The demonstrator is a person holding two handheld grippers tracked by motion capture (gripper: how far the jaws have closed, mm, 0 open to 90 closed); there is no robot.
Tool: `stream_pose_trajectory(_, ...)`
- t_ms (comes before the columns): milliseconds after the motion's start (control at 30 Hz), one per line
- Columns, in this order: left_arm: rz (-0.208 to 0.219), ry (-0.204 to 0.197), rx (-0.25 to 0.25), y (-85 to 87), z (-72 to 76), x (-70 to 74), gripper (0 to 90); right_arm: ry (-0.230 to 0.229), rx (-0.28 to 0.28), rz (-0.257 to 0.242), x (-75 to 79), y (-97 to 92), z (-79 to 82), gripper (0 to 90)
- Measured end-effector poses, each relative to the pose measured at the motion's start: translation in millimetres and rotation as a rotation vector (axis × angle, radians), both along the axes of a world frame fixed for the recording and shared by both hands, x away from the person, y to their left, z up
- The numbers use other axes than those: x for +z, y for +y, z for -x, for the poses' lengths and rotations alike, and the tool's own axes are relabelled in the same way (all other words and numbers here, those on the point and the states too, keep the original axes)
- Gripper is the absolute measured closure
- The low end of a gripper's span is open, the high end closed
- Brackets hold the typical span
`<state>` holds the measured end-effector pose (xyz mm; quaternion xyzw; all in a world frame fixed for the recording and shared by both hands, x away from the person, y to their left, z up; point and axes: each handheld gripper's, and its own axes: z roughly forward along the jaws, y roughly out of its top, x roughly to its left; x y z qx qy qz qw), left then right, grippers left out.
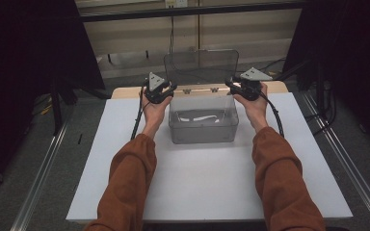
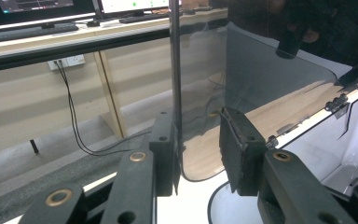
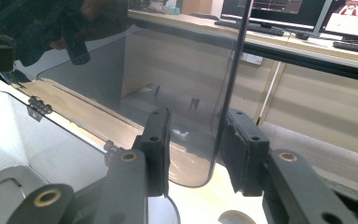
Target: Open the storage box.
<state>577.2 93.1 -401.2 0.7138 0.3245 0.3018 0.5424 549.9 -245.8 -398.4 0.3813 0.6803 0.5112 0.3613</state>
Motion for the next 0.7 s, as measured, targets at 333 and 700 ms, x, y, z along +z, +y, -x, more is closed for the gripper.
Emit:
stream_pose_trajectory(333,0.009,0.022,0.007,0.0,-4.0,-1.7,68.5,0.009,0.005,-0.024,-5.5,0.6,-3.0,65.0)
stream_pose_trajectory(700,0.000,0.092,-0.010,-0.3,-10.3,2.2,67.2,0.033,0.008,-0.058,-6.0,-2.6,-8.7,69.7)
